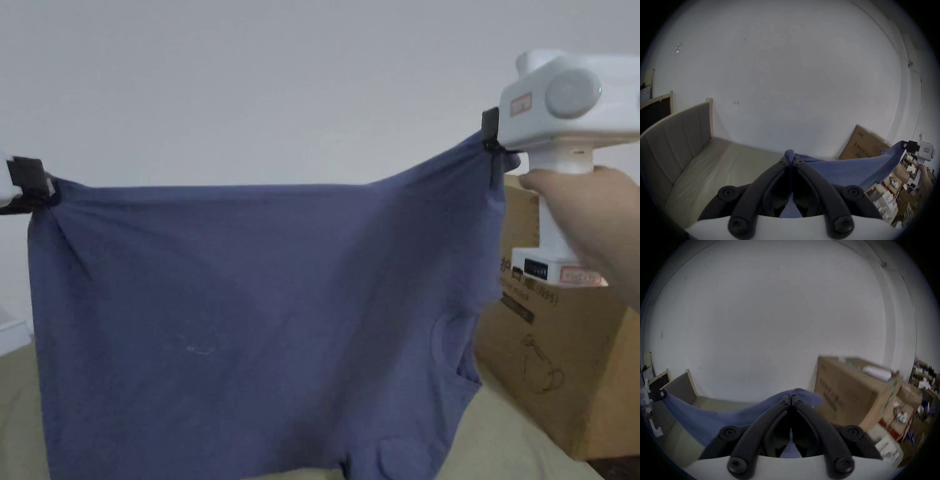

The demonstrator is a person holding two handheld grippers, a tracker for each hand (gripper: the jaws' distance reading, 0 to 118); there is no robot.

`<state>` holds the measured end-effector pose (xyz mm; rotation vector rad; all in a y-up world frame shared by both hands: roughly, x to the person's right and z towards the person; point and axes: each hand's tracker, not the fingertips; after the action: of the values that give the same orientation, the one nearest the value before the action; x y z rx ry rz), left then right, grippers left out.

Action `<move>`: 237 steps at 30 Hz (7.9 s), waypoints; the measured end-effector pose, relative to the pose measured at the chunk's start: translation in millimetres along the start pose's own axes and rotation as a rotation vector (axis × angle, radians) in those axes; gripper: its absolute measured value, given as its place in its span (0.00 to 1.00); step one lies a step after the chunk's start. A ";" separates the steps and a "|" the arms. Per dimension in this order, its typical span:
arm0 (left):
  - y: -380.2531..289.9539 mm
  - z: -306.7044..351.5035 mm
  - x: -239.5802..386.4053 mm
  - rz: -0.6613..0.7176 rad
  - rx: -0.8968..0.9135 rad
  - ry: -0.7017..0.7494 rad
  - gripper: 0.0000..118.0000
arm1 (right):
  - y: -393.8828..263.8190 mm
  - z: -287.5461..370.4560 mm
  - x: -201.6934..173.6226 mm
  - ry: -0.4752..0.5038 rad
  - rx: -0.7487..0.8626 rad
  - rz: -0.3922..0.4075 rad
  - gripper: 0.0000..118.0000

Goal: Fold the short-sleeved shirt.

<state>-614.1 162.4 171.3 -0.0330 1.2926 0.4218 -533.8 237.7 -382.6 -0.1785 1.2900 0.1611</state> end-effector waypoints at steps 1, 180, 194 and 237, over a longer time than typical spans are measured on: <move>-18.1 -2.5 -4.5 -0.003 -0.029 0.011 0.01 | -24.6 -6.6 2.5 0.016 -0.037 -0.020 0.00; -414.6 182.4 -59.2 -0.039 -0.718 0.193 0.03 | -455.5 160.5 80.3 0.147 -0.721 -0.256 0.86; -394.0 184.7 -71.4 -0.078 -0.689 0.233 0.03 | -492.9 101.6 78.7 0.124 -0.956 -0.040 0.03; -311.1 160.7 -63.2 -0.177 -0.588 0.090 0.01 | -378.8 217.5 -13.0 0.307 -0.590 -0.036 0.00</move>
<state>-378.9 -101.7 211.1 -0.6619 1.2036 0.6404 -250.7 -83.7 -296.2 -0.7532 1.5145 0.4978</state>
